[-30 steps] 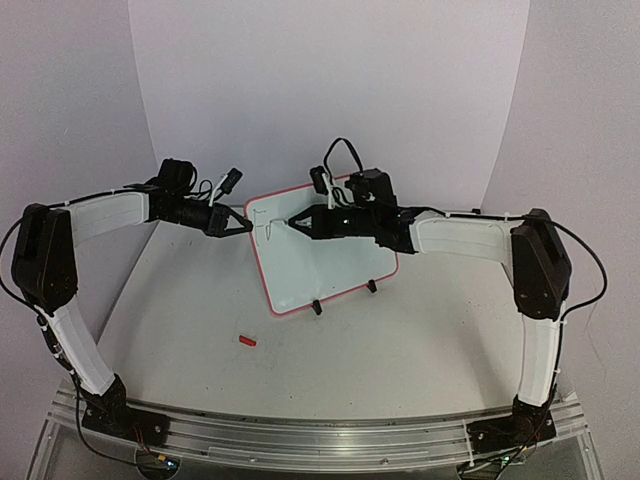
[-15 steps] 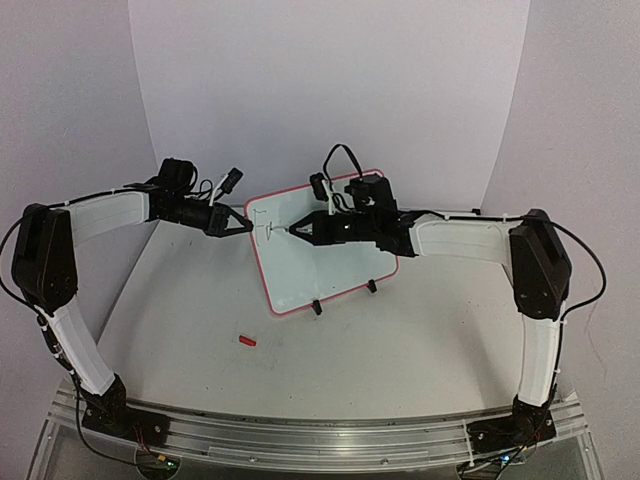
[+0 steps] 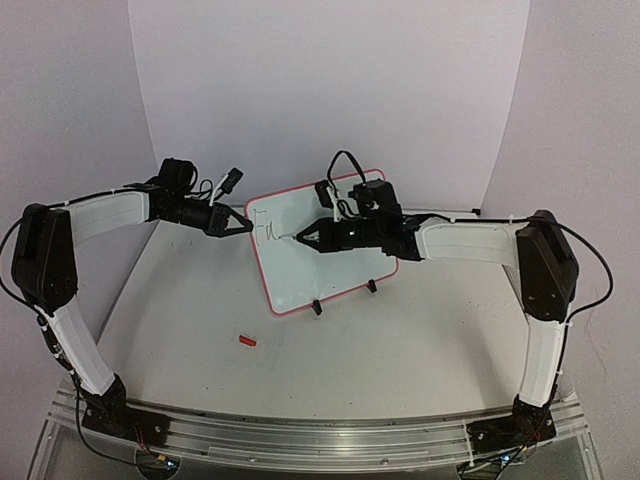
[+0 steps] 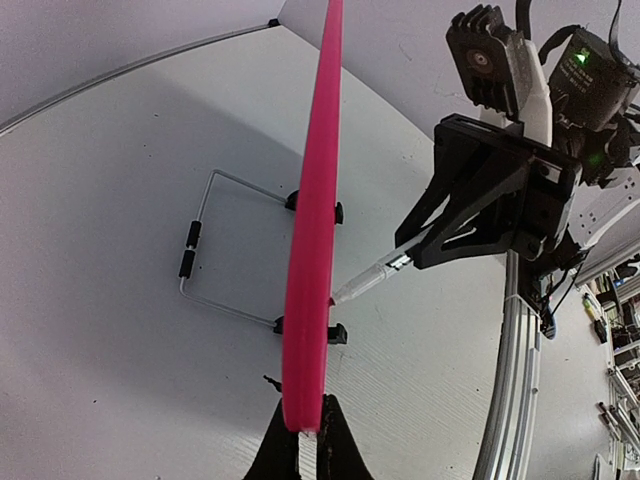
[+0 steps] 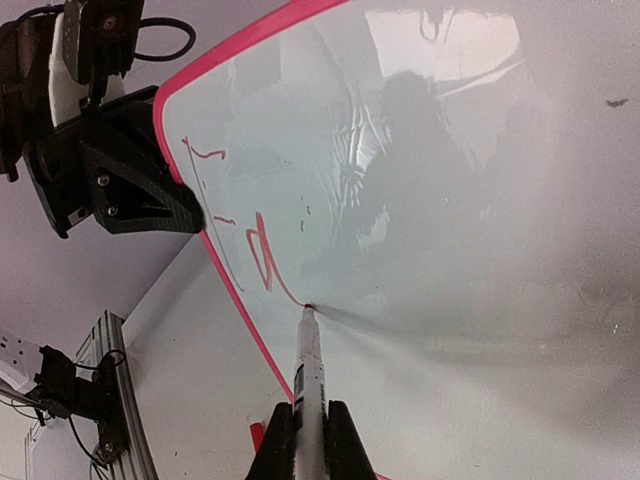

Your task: Write a sentence on the whiteboard

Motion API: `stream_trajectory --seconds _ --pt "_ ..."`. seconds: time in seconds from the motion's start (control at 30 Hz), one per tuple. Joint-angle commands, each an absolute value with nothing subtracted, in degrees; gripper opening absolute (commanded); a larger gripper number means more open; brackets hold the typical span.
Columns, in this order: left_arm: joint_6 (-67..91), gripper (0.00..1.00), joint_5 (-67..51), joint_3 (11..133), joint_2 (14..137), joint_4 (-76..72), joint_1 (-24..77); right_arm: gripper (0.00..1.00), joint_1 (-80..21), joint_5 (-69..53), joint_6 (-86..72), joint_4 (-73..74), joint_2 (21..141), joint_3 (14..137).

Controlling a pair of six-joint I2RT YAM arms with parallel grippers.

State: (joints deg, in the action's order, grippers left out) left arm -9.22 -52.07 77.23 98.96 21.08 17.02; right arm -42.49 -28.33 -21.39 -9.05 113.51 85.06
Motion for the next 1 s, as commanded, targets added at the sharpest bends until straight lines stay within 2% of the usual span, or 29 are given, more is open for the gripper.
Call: stream_trajectory --seconds 0.0,0.2,0.97 --pt "-11.34 0.0 -52.09 78.66 97.49 23.64 19.0 0.0 -42.24 -27.53 -20.5 -10.94 108.34 85.64" --pt "-11.37 0.0 -52.12 78.66 97.47 23.64 19.07 0.0 -42.26 -30.35 -21.72 -12.23 108.24 87.0" --pt "-11.45 0.0 -51.96 78.75 97.32 23.77 19.34 0.0 -42.27 -27.45 -22.67 -9.93 113.99 91.11"
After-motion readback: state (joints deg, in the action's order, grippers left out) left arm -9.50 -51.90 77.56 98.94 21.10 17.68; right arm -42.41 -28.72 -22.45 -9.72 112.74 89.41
